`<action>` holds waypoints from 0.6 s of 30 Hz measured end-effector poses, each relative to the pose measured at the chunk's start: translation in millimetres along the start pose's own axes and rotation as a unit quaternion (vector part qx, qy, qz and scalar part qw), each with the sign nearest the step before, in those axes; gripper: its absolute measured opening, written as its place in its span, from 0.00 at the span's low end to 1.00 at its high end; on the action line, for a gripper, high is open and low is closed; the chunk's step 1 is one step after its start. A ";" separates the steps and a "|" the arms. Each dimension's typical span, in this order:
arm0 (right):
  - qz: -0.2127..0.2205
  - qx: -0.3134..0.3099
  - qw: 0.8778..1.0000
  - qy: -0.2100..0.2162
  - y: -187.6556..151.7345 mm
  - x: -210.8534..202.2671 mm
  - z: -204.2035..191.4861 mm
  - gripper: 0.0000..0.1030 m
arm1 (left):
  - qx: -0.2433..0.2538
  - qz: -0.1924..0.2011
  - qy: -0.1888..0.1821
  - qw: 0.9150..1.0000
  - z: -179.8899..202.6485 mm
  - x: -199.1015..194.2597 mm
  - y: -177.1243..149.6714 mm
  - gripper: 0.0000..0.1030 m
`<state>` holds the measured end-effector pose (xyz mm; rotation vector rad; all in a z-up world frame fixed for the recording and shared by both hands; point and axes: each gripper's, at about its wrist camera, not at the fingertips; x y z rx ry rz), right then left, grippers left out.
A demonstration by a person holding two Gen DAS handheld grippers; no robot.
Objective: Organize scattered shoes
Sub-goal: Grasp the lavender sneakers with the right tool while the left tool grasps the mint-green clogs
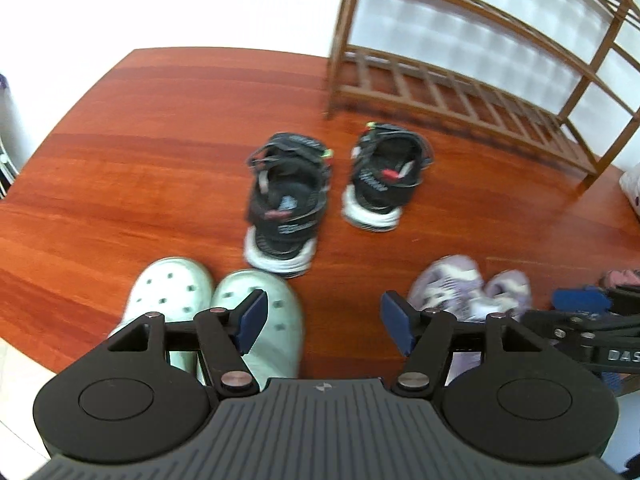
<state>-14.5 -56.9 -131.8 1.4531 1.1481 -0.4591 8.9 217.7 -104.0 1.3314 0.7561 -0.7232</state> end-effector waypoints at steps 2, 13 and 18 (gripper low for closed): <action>-0.004 0.018 1.000 -0.011 -11.1 1.6 -2.2 0.66 | 0.001 -0.003 0.007 1.000 -9.2 4.6 -4.4 0.64; -0.007 0.090 0.995 -0.052 -48.3 1.8 -11.8 0.66 | 0.020 -0.019 0.018 0.999 -47.1 21.3 -32.7 0.64; -0.012 0.097 0.993 -0.061 -49.3 20.9 -13.4 0.66 | 0.044 -0.020 0.017 0.999 -49.3 24.1 -39.0 0.65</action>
Point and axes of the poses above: each gripper's, at about its wrist camera, not at the fingertips, and x roughly the way its jaws point, z to its right, y to its top, and after that the axes turned 3 degrees about y, right-handed
